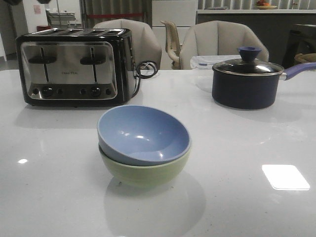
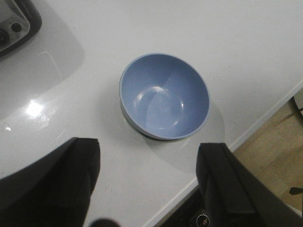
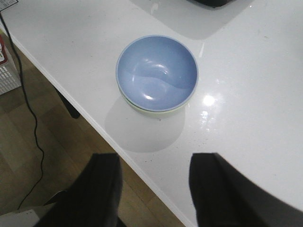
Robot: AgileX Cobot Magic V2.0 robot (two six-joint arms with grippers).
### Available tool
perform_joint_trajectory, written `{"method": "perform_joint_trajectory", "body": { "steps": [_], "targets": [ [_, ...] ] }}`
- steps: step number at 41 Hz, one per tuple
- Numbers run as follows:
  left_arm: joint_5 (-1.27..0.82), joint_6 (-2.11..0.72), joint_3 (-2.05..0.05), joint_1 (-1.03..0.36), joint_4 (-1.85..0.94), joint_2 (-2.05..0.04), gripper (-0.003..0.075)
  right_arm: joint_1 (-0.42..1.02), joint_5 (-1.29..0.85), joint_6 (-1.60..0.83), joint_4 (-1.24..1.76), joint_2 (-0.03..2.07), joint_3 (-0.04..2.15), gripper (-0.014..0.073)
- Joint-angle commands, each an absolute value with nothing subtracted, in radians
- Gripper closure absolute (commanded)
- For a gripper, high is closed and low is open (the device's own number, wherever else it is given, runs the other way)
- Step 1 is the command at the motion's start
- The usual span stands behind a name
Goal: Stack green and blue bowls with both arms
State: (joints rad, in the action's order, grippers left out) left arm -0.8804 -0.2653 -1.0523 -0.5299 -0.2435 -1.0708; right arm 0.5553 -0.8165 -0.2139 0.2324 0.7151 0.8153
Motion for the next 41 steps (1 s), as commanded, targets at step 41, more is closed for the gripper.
{"method": "perform_joint_trajectory", "body": {
  "steps": [41],
  "targets": [
    [-0.72, -0.265, -0.767, -0.532, -0.266, -0.663, 0.0485, 0.553, -0.772, -0.223, 0.236, 0.714, 0.842, 0.0411]
  ]
}}
